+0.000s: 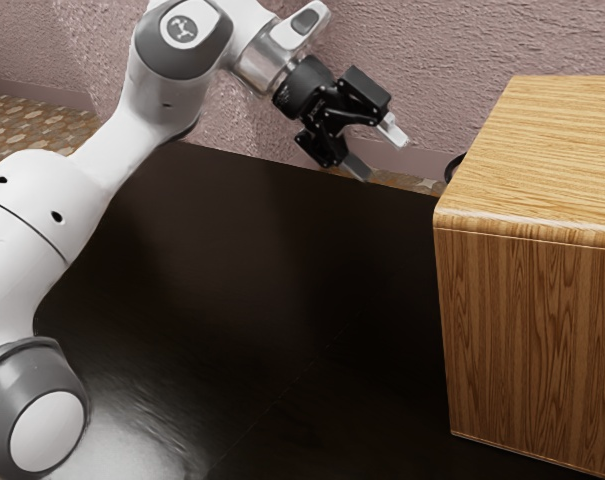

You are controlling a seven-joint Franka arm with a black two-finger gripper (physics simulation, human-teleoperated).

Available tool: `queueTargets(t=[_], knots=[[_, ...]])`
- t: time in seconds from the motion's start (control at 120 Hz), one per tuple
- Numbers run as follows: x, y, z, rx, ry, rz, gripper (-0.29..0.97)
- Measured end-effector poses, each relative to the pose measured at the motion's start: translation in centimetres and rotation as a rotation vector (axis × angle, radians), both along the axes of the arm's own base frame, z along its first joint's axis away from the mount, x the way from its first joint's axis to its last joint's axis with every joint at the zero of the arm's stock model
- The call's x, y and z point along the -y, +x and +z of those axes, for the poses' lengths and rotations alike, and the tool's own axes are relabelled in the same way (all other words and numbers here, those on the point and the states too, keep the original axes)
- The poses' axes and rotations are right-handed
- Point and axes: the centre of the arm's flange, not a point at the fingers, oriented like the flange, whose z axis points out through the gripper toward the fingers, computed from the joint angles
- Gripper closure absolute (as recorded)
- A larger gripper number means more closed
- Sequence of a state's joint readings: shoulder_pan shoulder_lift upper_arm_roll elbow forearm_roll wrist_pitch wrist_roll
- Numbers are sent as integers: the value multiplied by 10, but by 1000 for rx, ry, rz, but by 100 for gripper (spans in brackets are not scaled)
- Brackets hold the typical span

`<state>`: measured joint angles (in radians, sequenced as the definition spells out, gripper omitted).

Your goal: Pull the drawer handle with one arm to open the drawer

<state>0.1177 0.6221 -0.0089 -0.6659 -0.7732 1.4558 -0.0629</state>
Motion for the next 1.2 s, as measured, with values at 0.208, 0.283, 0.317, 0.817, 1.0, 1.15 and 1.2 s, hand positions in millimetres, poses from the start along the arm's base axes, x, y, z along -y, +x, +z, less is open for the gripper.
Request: queueTargets(t=[0.208, 0.283, 0.317, 0.817, 1.0, 1.15, 1.2], knots=[[28, -4, 9, -10, -35, -27, 30], [33, -2, 7, -17, -42, -22, 33], [35, -1, 4, -22, -43, -20, 34], [55, 15, -26, -80, -31, 19, 39], [53, 18, -35, -100, -12, 42, 39], [58, 19, -30, -86, -17, 54, 39], [59, 19, -28, -80, -20, 60, 39]])
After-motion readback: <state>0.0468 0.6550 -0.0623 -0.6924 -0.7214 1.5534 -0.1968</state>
